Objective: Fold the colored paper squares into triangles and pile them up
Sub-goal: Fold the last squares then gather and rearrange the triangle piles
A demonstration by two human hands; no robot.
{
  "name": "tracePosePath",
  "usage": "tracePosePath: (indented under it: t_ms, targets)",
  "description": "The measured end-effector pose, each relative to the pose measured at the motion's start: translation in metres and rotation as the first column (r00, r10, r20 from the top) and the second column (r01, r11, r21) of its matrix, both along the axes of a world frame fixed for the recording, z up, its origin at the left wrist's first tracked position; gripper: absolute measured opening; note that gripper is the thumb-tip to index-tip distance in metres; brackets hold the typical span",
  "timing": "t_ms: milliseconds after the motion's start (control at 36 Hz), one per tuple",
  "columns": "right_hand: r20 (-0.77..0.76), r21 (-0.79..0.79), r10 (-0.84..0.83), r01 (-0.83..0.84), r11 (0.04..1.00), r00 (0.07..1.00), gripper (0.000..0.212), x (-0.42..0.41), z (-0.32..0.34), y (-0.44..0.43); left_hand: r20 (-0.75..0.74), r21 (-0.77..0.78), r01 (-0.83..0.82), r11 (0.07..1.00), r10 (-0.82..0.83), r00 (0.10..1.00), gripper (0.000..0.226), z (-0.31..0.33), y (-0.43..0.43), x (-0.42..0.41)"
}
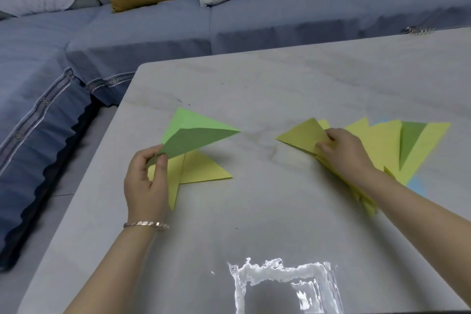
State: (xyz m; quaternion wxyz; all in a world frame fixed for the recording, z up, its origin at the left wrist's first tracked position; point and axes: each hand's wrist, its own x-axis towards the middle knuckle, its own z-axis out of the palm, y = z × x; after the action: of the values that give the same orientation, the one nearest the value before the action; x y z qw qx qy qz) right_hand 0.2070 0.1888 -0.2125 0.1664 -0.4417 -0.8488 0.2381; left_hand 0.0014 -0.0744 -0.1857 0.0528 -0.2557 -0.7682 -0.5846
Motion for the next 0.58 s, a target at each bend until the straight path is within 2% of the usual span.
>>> tracePosePath:
  t_ms: [111,167,222,278,361,444,500,556,583]
  targets:
    - [-0.088,-0.023,0.085,-0.088,0.996,0.992,0.015,0.000,0.005,-0.024,0.084,-0.269,-0.014,0.963,0.038,0.996,0.010,-0.022,-0.001,-0.016]
    - [-0.141,-0.065,0.120,-0.130,0.989,0.983,0.014,-0.001,0.006,-0.036,0.127,-0.393,-0.007,0.920,0.062,0.990,0.027,-0.033,-0.006,-0.024]
    - [-0.202,-0.110,0.164,-0.189,0.976,0.966,0.012,-0.002,0.007,-0.048,0.081,-0.453,-0.059,0.890,0.107,0.991,0.046,-0.037,-0.010,-0.022]
    - [-0.281,-0.197,0.189,-0.249,0.948,0.941,0.014,-0.002,0.007,-0.058,-0.050,-0.433,-0.101,0.896,0.088,0.995,0.051,-0.033,-0.009,-0.010]
    - [-0.354,-0.352,0.230,-0.357,0.865,0.906,0.025,-0.002,0.003,-0.070,-0.281,-0.409,0.088,0.909,-0.217,0.935,0.044,-0.030,-0.003,0.023]
    - [-0.256,-0.365,0.321,-0.399,0.841,0.912,0.032,-0.001,-0.006,-0.081,-0.357,-0.542,0.318,0.778,-0.555,0.751,0.034,-0.042,0.005,0.062]
    - [-0.091,-0.267,0.369,-0.379,0.886,0.925,0.036,0.002,-0.017,-0.085,-0.330,-0.660,0.345,0.668,-0.669,0.666,0.034,-0.055,0.011,0.085]
    - [0.020,-0.098,0.364,-0.361,0.928,0.931,0.049,0.005,-0.026,-0.091,-0.249,-0.765,0.306,0.567,-0.698,0.671,0.039,-0.068,0.015,0.099]
    - [0.018,-0.024,0.352,-0.351,0.936,0.936,0.056,0.006,-0.030,-0.095,-0.201,-0.808,0.285,0.516,-0.695,0.690,0.042,-0.072,0.016,0.103]
